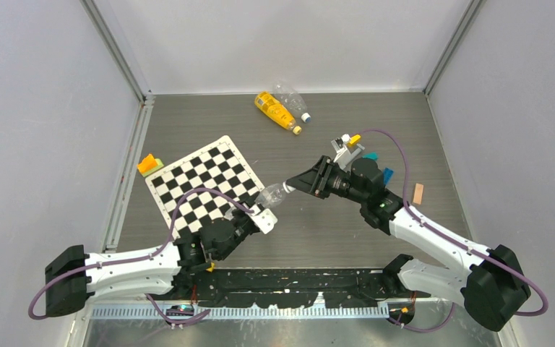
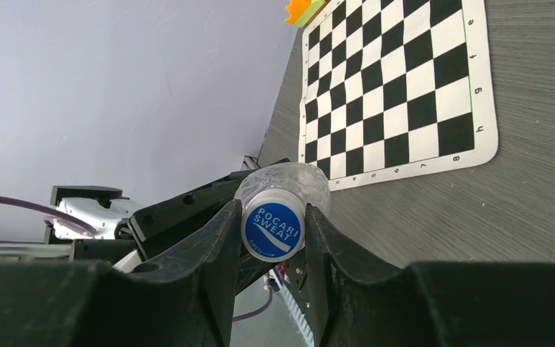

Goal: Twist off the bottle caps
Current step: Unscrew the bottle cap from the plastic bottle.

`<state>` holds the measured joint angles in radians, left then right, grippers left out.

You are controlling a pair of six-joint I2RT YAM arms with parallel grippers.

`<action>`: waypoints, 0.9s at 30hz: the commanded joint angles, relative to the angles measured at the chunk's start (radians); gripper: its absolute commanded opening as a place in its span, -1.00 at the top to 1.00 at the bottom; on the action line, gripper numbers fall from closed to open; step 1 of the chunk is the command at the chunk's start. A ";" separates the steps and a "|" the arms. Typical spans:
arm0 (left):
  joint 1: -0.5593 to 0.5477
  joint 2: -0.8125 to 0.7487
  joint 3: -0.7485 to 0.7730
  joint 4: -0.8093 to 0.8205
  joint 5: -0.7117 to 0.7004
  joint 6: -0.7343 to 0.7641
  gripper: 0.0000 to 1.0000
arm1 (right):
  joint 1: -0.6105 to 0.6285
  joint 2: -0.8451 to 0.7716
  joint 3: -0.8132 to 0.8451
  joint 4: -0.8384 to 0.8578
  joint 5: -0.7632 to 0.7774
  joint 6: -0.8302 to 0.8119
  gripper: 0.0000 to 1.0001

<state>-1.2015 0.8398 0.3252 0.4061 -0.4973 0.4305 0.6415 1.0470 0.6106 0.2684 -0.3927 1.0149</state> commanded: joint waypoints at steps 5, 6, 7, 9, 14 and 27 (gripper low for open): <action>0.009 -0.033 0.056 -0.092 0.124 -0.082 1.00 | 0.010 -0.077 -0.036 0.125 -0.138 -0.151 0.93; 0.025 -0.049 0.070 -0.131 0.169 -0.111 1.00 | 0.010 -0.085 -0.048 0.146 -0.145 -0.191 0.97; 0.053 -0.066 0.087 -0.169 0.230 -0.144 1.00 | 0.010 -0.106 -0.071 0.149 -0.152 -0.216 0.98; 0.132 -0.107 0.111 -0.236 0.380 -0.217 1.00 | 0.010 -0.138 -0.106 0.164 -0.163 -0.292 0.99; 0.332 -0.177 0.132 -0.301 0.717 -0.351 1.00 | 0.010 -0.207 -0.161 0.203 -0.219 -0.493 0.99; 0.458 -0.157 0.175 -0.341 1.103 -0.410 1.00 | 0.010 -0.247 -0.180 0.279 -0.408 -0.889 0.99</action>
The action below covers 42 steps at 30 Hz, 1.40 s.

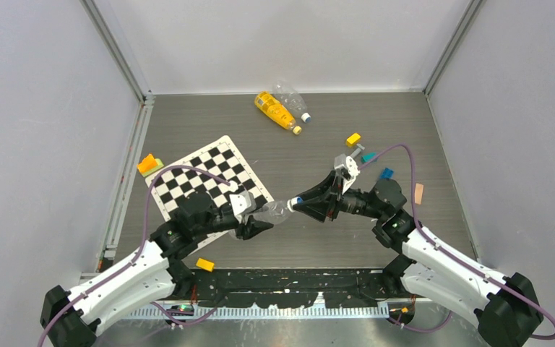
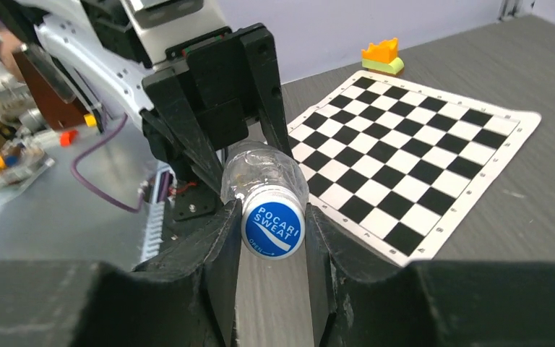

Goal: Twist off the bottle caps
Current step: Unscrew the bottle cap from the plastic bottle, then place the bottle cap at the center of the board.

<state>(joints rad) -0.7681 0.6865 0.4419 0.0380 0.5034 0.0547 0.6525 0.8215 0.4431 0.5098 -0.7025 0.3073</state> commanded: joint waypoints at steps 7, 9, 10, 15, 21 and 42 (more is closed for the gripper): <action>0.056 -0.011 0.058 0.014 0.153 -0.039 1.00 | -0.001 -0.093 -0.077 0.100 -0.065 -0.299 0.99; 0.056 -0.011 0.053 0.014 0.108 -0.040 1.00 | -0.001 -0.116 -0.083 0.098 -0.009 -0.301 0.99; 0.056 -0.011 0.050 0.012 0.059 -0.045 1.00 | -0.001 -0.128 -0.083 0.088 0.046 -0.300 0.99; 0.056 -0.052 0.012 0.028 -0.199 -0.049 1.00 | 0.000 -0.126 -0.063 -0.019 0.387 -0.192 0.99; 0.056 -0.162 -0.073 0.114 -0.363 -0.102 0.99 | -0.002 0.039 0.078 -0.443 1.123 0.146 0.99; 0.056 -0.133 -0.058 0.129 -0.347 -0.102 0.94 | -0.276 0.643 0.323 -0.691 1.138 0.420 0.94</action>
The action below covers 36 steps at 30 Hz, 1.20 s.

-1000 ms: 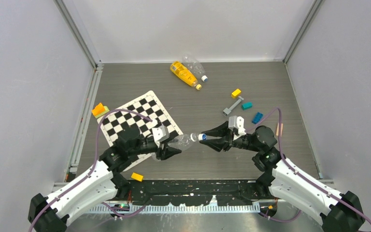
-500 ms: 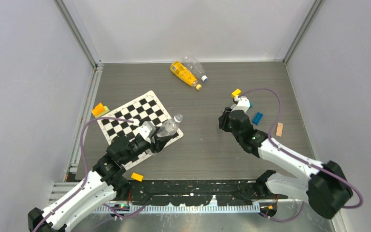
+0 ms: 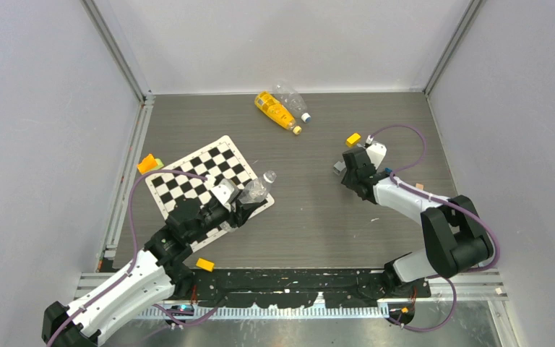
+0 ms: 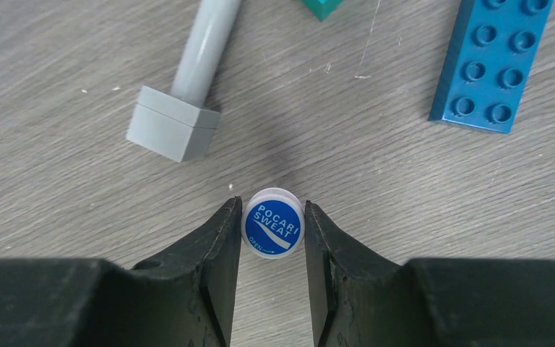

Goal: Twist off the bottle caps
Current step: Place the bottle cap at the center of the board.

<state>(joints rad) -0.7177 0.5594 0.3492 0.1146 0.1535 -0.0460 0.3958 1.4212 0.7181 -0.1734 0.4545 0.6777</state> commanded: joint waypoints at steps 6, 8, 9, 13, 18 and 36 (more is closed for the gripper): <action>0.005 0.014 0.034 0.065 0.008 0.000 0.94 | -0.027 0.121 0.091 -0.008 -0.033 0.047 0.80; 0.006 0.022 0.036 0.065 0.014 0.000 0.93 | -0.032 0.141 0.110 -0.007 -0.048 0.041 0.67; 0.006 0.025 0.036 0.066 0.015 -0.003 0.93 | -0.033 0.146 0.114 -0.008 -0.052 0.037 0.56; 0.006 0.038 0.036 0.074 0.026 -0.012 0.92 | -0.041 0.147 0.131 -0.008 -0.034 0.029 0.27; 0.006 0.053 0.034 0.087 0.036 -0.023 0.90 | -0.043 0.129 0.141 -0.019 -0.009 0.020 0.01; 0.006 0.070 0.028 0.100 0.051 -0.049 0.87 | -0.052 0.140 0.167 -0.057 0.011 -0.011 -0.17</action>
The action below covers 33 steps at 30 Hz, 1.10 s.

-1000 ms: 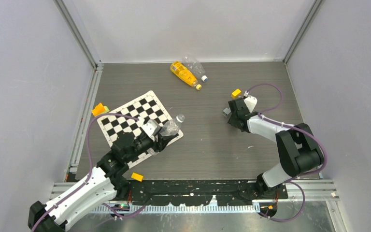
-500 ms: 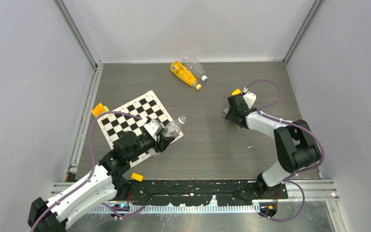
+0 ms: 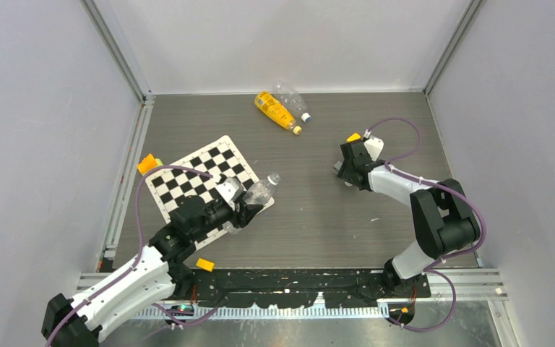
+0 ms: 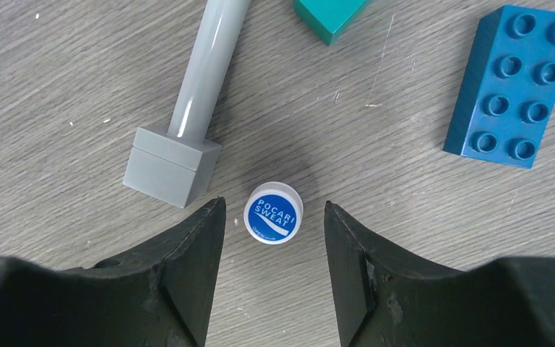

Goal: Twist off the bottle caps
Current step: Place the bottle cap at the center of the board, then place the plastic bottle at the center of the board.

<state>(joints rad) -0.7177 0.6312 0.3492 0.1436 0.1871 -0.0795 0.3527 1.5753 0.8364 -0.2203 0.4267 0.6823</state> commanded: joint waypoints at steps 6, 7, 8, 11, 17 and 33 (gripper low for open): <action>0.005 0.009 0.025 0.081 0.031 -0.016 0.86 | -0.012 -0.061 0.053 -0.015 -0.026 -0.016 -0.17; 0.005 0.015 0.024 0.086 0.037 -0.016 0.86 | -0.012 -0.095 0.051 -0.016 -0.070 -0.024 -0.17; 0.005 0.021 0.021 0.093 0.038 -0.016 0.86 | -0.012 -0.116 0.046 -0.017 -0.097 -0.027 -0.17; 0.005 0.045 0.010 0.127 0.041 -0.024 0.86 | -0.012 -0.246 0.016 -0.002 -0.263 0.002 -0.17; 0.006 0.121 0.004 0.202 0.065 -0.065 0.75 | 0.000 -0.513 -0.251 0.524 -0.715 0.179 -0.19; 0.006 0.247 0.043 0.286 0.179 -0.137 0.68 | 0.401 -0.581 -0.191 0.532 -0.568 0.139 -0.30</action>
<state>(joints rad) -0.7177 0.8799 0.3496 0.3511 0.3191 -0.2031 0.6983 0.9409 0.5663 0.2779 -0.2237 0.8661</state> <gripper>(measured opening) 0.481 0.648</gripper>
